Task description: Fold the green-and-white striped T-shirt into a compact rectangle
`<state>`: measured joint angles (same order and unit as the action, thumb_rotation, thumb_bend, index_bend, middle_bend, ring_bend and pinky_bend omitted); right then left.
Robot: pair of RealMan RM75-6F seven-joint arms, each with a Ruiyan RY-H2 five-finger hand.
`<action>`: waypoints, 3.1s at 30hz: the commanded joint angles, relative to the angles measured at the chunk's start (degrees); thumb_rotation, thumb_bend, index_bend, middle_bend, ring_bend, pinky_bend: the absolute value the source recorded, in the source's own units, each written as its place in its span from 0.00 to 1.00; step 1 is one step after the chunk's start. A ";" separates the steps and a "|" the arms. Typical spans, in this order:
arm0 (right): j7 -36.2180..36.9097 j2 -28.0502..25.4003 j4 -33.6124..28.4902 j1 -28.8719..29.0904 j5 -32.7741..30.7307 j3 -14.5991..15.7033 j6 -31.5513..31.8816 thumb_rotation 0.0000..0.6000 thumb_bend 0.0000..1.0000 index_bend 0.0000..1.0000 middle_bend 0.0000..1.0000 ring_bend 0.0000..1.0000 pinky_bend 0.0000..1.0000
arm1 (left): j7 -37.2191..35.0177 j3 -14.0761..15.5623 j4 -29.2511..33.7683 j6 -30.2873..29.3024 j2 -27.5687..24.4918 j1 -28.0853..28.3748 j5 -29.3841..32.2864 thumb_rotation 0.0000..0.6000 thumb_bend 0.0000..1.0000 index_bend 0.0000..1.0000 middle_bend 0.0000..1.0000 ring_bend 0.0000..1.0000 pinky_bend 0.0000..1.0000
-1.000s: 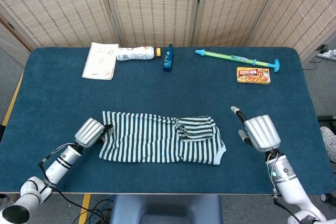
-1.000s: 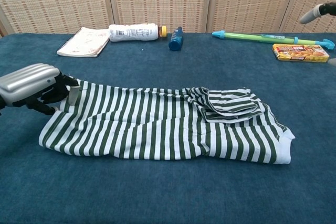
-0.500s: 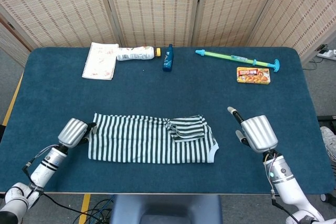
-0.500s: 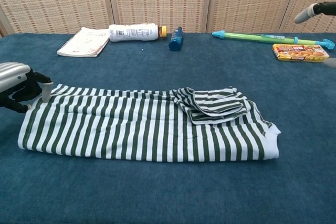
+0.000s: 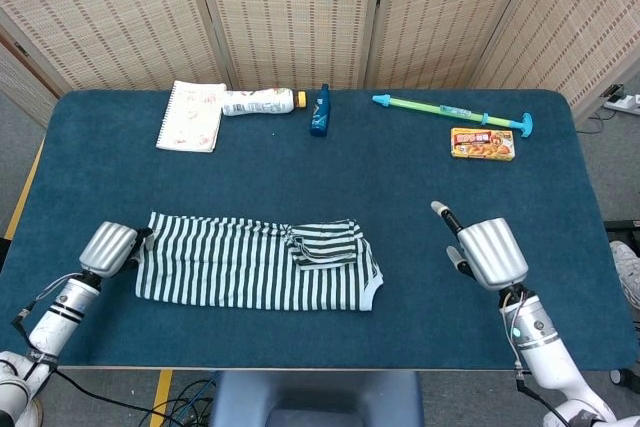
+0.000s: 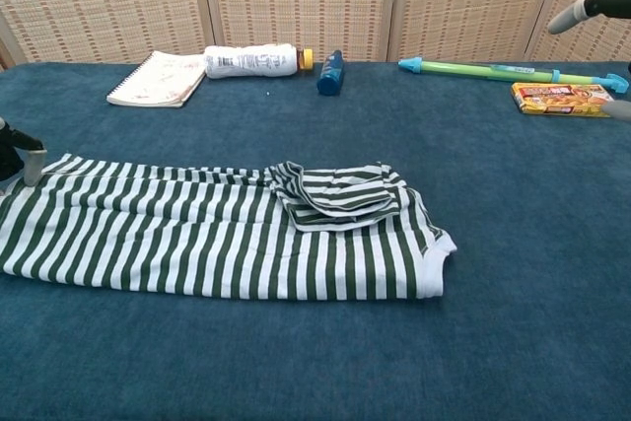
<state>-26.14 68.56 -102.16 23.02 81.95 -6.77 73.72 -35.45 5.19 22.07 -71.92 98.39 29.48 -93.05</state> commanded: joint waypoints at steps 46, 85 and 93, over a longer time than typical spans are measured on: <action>6.32 -5.22 0.92 -5.87 1.38 0.47 5.54 1.00 0.34 0.16 0.98 1.00 1.00 | 68.29 -19.51 69.61 21.80 -8.31 31.10 33.38 1.00 0.63 0.61 0.93 0.84 1.00; 8.23 -5.87 2.88 -7.34 0.02 0.29 4.95 1.00 0.34 0.16 0.98 1.00 1.00 | 82.91 -21.75 55.62 19.34 9.70 47.76 57.45 1.00 0.45 0.41 0.89 0.82 1.00; 8.31 -5.92 2.92 -7.48 0.01 0.18 4.98 1.00 0.34 0.16 0.98 1.00 1.00 | 78.75 -23.66 56.68 16.40 9.59 45.73 56.89 1.00 0.17 0.07 0.87 0.80 1.00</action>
<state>-17.83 62.63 -99.24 15.54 81.95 -6.59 78.69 44.69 -17.95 78.09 -54.67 108.54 76.13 -35.41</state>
